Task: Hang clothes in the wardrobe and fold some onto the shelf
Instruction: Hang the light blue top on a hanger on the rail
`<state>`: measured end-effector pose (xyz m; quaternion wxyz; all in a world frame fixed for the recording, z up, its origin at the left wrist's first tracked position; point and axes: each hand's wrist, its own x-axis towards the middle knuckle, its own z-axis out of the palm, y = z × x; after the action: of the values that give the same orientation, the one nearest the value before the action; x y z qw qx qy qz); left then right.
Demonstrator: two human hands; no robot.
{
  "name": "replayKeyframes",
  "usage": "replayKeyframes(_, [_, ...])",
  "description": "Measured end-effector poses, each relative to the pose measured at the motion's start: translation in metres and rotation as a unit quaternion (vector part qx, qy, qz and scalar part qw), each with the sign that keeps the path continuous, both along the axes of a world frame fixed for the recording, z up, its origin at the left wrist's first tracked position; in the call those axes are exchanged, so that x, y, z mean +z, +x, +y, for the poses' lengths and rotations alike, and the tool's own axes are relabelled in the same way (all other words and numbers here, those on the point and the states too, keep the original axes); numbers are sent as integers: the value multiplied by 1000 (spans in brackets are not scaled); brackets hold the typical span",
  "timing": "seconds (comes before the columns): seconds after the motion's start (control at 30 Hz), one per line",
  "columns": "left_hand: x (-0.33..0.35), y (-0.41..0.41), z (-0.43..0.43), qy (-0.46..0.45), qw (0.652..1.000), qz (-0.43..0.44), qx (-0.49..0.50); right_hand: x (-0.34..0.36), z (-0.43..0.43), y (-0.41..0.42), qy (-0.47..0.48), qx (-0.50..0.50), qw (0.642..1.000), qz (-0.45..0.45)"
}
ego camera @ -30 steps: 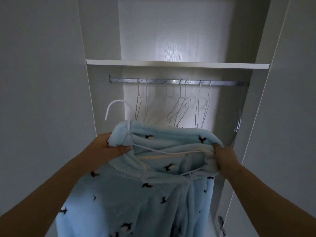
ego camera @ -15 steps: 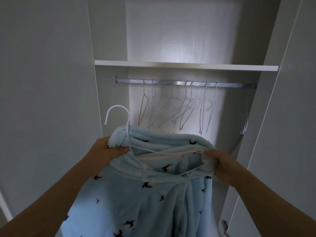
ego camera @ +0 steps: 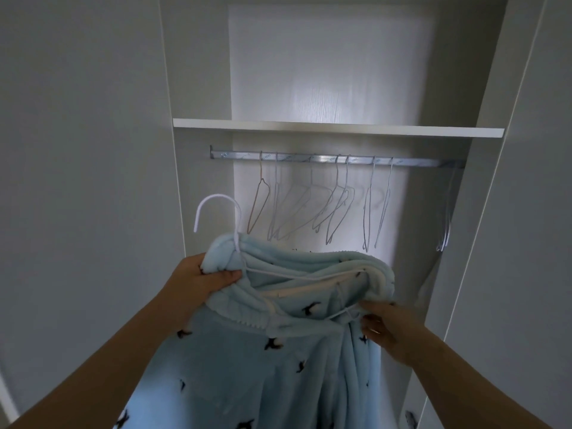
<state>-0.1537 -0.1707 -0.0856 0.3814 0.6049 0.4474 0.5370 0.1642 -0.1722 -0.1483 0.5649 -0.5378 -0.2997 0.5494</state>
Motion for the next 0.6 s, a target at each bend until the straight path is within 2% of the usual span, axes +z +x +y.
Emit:
replayKeyframes(0.07, [2, 0, -1, -10, 1000, -3, -5, 1, 3, -4, 42, -6, 998, -53])
replayKeyframes(0.13, [5, -1, -4, -19, 999, -3, -32, 3, 3, -8, 73, -54, 990, -107])
replayKeyframes(0.27, [10, -4, -11, -36, 994, 6, -99, 8, 0, -15, 127, -119, 959, -225])
replayKeyframes(0.3, [11, -4, -12, -37, 994, 8, -106, 9, -1, -16, 132, -121, 958, -223])
replayKeyframes(0.37, [13, -4, -11, -38, 995, -7, -87, 11, -2, -19, 143, -98, 971, -162])
replayKeyframes(0.47, [13, -7, -3, -40, 998, -44, 2, 14, -2, -21, 158, -43, 982, -95])
replayKeyframes(0.6, [10, -8, 3, -67, 995, -57, 50, 19, -3, -26, 158, -27, 980, -114])
